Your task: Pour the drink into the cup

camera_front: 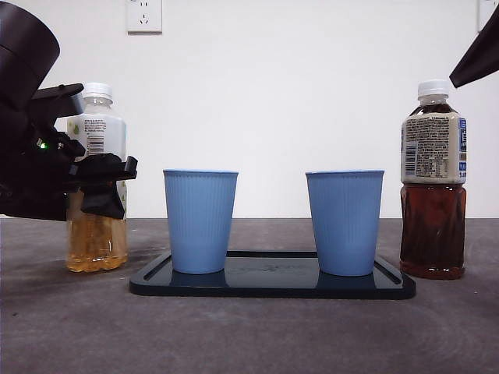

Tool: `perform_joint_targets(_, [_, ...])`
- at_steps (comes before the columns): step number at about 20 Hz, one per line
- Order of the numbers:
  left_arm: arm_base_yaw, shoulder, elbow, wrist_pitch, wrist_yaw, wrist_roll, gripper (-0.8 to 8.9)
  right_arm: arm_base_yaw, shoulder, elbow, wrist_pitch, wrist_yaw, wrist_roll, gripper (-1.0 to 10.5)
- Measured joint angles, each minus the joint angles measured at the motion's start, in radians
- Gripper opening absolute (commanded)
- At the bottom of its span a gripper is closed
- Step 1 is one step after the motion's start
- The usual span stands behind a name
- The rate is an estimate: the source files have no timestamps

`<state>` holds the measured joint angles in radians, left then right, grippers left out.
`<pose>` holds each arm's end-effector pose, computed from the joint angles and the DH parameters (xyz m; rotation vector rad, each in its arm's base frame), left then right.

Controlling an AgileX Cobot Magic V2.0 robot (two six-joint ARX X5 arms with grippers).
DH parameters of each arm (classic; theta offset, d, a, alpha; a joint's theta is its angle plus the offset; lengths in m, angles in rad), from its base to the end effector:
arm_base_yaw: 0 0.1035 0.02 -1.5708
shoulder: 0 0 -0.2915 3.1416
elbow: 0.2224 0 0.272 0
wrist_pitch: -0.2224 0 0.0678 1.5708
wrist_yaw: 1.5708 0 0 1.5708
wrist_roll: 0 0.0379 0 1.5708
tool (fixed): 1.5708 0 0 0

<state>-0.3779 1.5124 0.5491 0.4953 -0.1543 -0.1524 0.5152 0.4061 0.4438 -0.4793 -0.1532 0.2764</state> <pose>0.2788 -0.1044 0.1634 -0.0259 0.4676 -0.1843 0.0931 0.0593 0.2436 0.1808 0.5294 0.5908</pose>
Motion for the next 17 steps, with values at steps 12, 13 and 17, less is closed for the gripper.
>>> perform_joint_targets(12, [0.000, -0.007, 0.005, -0.114, 0.000, -0.016, 5.02, 0.000, 0.000, 0.000, 0.000, 0.000, 0.000, 4.0])
perform_joint_targets(13, [0.000, -0.008, 0.005, -0.127, 0.000, -0.016, 5.04, 0.000, 0.000, 0.000, 0.000, 0.000, 0.000, 4.0])
perform_joint_targets(17, [0.000, -0.066, 0.005, -0.193, 0.000, -0.019, 5.06, 0.000, 0.000, 0.000, 0.000, 0.000, 0.000, 4.0])
